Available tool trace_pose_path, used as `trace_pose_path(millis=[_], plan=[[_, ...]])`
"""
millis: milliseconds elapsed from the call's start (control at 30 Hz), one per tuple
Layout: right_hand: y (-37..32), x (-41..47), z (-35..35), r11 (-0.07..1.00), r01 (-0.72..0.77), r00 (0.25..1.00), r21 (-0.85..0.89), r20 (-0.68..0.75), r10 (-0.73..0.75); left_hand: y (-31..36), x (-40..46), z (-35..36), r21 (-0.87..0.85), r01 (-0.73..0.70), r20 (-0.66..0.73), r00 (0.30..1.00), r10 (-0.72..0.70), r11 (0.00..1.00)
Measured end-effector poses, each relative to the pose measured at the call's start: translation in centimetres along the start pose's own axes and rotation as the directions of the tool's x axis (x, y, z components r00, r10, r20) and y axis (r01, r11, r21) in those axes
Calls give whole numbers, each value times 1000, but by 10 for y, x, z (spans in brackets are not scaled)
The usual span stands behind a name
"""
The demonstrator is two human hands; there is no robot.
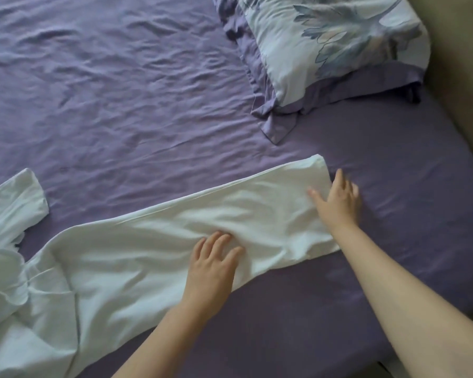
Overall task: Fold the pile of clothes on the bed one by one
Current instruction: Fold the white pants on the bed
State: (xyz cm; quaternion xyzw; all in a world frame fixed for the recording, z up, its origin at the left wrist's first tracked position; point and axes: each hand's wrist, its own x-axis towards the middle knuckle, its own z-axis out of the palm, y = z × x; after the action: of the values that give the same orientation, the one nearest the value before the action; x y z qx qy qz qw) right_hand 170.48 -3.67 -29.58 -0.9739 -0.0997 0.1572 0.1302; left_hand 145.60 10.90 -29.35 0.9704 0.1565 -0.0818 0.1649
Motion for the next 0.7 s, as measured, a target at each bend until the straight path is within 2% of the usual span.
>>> trace_pose_path(millis=[100, 200, 267, 367, 433, 500, 567, 700], plan=[[-14, 27, -2, 983, -77, 997, 164, 21, 74, 7, 17, -2, -32, 37, -94, 995, -40, 999], [-15, 37, -6, 971, 41, 999, 236, 15, -46, 16, 34, -5, -14, 33, -147, 989, -34, 999], [-15, 39, -12, 971, 133, 991, 197, -11, -133, 24, 45, -6, 28, 13, -156, 988, -9, 1000], [-16, 50, -15, 977, 213, 974, 24, -79, -211, 39, 66, -3, 62, -53, -56, 997, 56, 997], [-21, 56, -16, 983, 184, 982, -7, -51, -184, 43, 78, 2, 104, -88, 30, 996, 86, 991], [-27, 52, -11, 985, 144, 989, 91, 33, -147, 36, 85, 8, 157, -114, 82, 991, 102, 981], [-12, 45, -11, 985, 140, 989, 103, 25, -143, 41, 103, 17, 176, -162, 110, 983, 144, 971], [24, 23, -4, 951, 280, 959, -132, 84, -270, 53, 119, 24, 160, -195, 110, 978, 179, 968]])
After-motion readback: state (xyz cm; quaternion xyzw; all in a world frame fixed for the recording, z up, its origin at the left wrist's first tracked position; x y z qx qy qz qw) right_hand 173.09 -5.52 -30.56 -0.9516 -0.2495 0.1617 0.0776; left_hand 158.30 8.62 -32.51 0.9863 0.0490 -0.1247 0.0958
